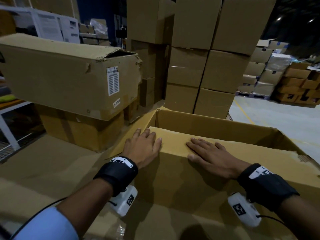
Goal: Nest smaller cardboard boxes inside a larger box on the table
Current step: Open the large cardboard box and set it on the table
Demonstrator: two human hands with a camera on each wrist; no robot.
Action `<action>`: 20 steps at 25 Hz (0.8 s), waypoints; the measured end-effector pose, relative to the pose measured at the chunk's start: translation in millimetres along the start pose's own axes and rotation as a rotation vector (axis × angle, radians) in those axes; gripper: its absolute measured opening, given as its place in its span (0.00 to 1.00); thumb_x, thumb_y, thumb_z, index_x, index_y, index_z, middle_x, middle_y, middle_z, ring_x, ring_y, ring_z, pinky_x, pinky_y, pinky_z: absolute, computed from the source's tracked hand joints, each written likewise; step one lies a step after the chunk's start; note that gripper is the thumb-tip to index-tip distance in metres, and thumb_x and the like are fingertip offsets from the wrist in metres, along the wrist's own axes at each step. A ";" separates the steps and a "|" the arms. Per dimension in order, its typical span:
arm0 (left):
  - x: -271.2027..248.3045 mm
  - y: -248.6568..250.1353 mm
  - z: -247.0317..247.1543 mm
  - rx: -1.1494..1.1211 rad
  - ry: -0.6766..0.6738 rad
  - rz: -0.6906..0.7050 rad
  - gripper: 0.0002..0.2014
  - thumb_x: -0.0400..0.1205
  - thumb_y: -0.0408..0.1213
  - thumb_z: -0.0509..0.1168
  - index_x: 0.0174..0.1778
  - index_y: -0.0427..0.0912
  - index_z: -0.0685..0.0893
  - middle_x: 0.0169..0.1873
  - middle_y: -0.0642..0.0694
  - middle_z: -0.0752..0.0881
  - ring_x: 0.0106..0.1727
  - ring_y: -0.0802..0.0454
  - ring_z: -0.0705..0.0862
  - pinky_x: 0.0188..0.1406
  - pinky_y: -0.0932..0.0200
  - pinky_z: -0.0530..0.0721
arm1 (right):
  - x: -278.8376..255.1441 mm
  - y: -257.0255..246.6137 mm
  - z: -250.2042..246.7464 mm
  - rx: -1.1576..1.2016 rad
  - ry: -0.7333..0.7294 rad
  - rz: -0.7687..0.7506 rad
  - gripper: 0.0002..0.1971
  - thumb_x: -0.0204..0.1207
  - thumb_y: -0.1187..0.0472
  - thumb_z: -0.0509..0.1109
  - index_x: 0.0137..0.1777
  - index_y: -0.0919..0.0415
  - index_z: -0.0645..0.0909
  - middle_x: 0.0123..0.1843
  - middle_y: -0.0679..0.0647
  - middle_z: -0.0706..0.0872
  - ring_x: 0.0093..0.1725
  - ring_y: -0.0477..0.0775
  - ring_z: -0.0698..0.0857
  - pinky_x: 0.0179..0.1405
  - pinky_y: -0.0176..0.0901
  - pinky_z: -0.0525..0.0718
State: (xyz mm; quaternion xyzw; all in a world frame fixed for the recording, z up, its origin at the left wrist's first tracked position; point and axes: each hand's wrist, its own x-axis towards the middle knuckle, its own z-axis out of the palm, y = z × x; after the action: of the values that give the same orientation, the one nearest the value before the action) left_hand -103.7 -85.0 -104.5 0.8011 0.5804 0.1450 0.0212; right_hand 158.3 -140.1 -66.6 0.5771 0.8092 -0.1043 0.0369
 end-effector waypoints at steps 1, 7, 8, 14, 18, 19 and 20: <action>1.3 -1.6 2.9 -0.009 0.014 0.006 0.42 0.80 0.65 0.29 0.79 0.48 0.71 0.83 0.43 0.67 0.84 0.41 0.61 0.78 0.35 0.68 | 1.5 1.3 -0.4 0.002 -0.002 0.003 0.52 0.62 0.17 0.25 0.86 0.38 0.45 0.89 0.42 0.45 0.87 0.47 0.44 0.84 0.68 0.43; -4.9 2.3 -0.2 -0.064 0.049 0.001 0.29 0.90 0.53 0.40 0.80 0.44 0.71 0.83 0.42 0.67 0.85 0.44 0.59 0.82 0.46 0.57 | 10.7 3.3 -5.7 0.022 -0.030 0.064 0.44 0.72 0.21 0.28 0.87 0.38 0.45 0.89 0.45 0.43 0.88 0.52 0.43 0.82 0.73 0.41; -7.6 4.0 -4.8 -0.073 0.041 0.008 0.27 0.91 0.51 0.41 0.81 0.43 0.70 0.84 0.42 0.65 0.86 0.44 0.56 0.83 0.48 0.54 | 11.2 3.2 -5.7 0.023 -0.034 0.073 0.42 0.74 0.23 0.30 0.87 0.38 0.44 0.89 0.46 0.42 0.88 0.52 0.42 0.82 0.73 0.41; -3.8 19.9 -14.5 0.122 -0.073 0.065 0.33 0.88 0.60 0.36 0.81 0.45 0.68 0.86 0.43 0.60 0.87 0.42 0.50 0.83 0.37 0.53 | 11.3 3.5 -6.8 0.022 -0.032 0.077 0.40 0.74 0.26 0.32 0.87 0.38 0.44 0.89 0.46 0.42 0.88 0.53 0.42 0.82 0.73 0.41; 1.6 52.5 -7.8 0.243 -0.083 0.121 0.39 0.83 0.68 0.30 0.80 0.50 0.68 0.85 0.46 0.62 0.87 0.42 0.51 0.77 0.20 0.45 | 13.0 13.0 -5.5 0.049 -0.002 0.088 0.42 0.73 0.24 0.32 0.86 0.38 0.45 0.90 0.47 0.43 0.88 0.52 0.43 0.83 0.73 0.42; 3.0 60.2 -5.2 0.241 -0.080 0.144 0.40 0.83 0.68 0.30 0.80 0.50 0.68 0.85 0.46 0.62 0.87 0.42 0.51 0.77 0.19 0.44 | 12.3 16.1 -5.5 0.054 0.006 0.102 0.42 0.73 0.24 0.32 0.86 0.38 0.46 0.90 0.47 0.44 0.88 0.52 0.44 0.83 0.72 0.42; 5.2 68.6 -3.1 0.233 -0.084 0.169 0.40 0.82 0.68 0.30 0.81 0.50 0.67 0.86 0.46 0.61 0.87 0.43 0.50 0.77 0.19 0.43 | 11.1 20.2 -5.2 0.057 0.014 0.122 0.41 0.73 0.25 0.32 0.86 0.38 0.46 0.90 0.47 0.44 0.88 0.52 0.44 0.83 0.72 0.42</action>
State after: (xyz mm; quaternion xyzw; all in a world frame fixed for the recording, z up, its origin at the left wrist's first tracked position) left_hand -39.7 -102.9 -86.6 0.8494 0.5224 0.0439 -0.0600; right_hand 173.9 -122.4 -66.0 0.6271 0.7692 -0.1210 0.0210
